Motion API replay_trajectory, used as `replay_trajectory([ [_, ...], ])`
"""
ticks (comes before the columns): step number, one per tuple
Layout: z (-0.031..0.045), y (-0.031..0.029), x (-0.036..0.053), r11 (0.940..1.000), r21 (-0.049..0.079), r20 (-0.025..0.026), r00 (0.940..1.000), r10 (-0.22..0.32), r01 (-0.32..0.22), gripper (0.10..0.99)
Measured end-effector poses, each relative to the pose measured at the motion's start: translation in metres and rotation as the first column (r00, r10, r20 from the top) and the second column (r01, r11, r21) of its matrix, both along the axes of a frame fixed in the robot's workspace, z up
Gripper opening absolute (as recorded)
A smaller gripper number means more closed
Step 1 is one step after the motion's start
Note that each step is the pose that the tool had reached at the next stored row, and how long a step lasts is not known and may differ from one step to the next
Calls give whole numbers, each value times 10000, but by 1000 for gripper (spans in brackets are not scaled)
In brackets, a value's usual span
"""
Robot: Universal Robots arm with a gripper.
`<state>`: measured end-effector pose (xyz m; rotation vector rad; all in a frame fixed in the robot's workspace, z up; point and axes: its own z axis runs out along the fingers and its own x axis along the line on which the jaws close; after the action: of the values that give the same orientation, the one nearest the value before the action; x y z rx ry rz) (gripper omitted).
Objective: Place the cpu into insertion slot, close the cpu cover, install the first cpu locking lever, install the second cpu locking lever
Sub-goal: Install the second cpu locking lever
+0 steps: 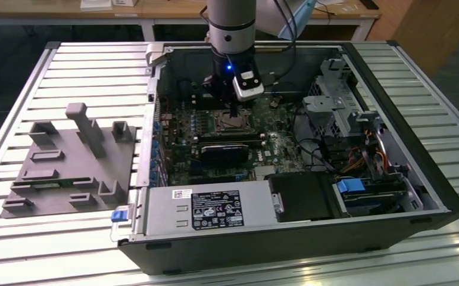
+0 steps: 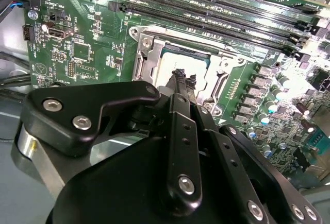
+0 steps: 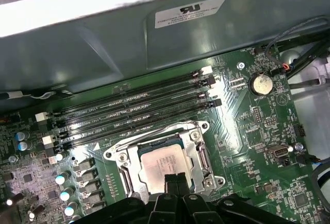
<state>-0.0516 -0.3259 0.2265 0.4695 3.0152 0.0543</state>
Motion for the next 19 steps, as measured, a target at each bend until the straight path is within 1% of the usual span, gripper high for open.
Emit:
replay_trajectory([
  [11, 10, -1, 0, 10000, 0, 0, 10000, 1, -1, 106],
  [19, 10, -28, 0, 10000, 0, 0, 10000, 0, 0, 106],
])
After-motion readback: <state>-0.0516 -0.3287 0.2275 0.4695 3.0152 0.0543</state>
